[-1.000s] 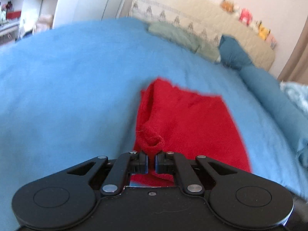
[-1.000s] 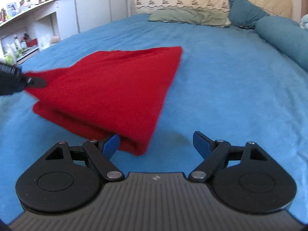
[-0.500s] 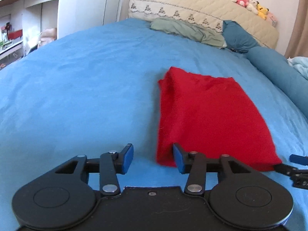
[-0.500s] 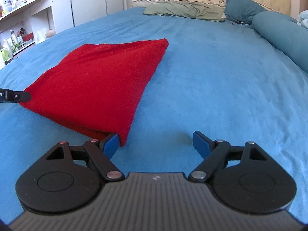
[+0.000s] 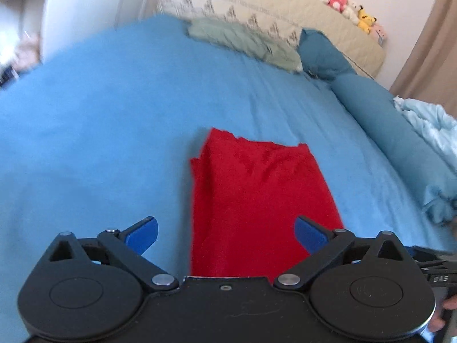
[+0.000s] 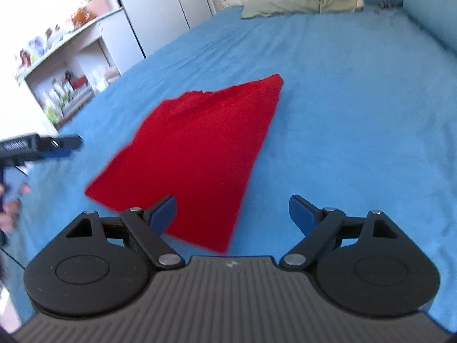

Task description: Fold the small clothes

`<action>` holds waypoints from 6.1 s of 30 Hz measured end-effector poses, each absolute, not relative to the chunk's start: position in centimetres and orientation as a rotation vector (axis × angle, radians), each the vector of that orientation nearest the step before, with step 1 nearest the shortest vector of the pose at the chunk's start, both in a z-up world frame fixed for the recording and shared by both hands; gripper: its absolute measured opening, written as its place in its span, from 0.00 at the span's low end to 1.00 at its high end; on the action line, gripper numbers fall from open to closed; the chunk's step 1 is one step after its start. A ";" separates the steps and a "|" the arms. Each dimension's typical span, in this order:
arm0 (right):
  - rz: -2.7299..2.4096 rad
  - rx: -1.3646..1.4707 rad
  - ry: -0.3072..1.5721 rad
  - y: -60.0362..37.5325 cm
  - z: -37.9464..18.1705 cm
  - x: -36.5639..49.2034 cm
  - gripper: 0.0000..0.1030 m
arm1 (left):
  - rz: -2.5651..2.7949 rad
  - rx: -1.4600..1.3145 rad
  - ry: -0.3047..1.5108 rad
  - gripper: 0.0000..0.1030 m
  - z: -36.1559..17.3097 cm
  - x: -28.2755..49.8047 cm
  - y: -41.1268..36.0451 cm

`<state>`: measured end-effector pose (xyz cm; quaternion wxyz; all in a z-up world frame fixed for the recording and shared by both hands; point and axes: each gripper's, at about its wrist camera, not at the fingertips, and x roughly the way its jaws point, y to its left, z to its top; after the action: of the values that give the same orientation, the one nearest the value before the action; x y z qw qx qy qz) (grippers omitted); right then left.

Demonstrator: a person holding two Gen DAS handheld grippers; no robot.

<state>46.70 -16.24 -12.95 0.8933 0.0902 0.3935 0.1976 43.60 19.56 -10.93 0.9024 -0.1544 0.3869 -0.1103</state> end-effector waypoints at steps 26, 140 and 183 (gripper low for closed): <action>0.370 0.264 0.754 -12.8 -11.6 51.5 0.39 | -0.305 -0.333 0.853 0.21 -9.9 45.9 14.8; -0.067 0.019 0.853 -20.7 -0.8 0.0 1.00 | -0.050 0.124 0.662 1.00 0.6 -0.4 0.8; -0.078 0.027 0.847 -20.5 -0.5 -0.2 1.00 | -0.050 0.128 0.632 1.00 1.1 -0.8 -0.3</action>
<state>-0.20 -20.52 -0.51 0.9109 0.0129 0.4107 -0.0380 -0.80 -0.30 1.06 0.9482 0.0629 0.3104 -0.0246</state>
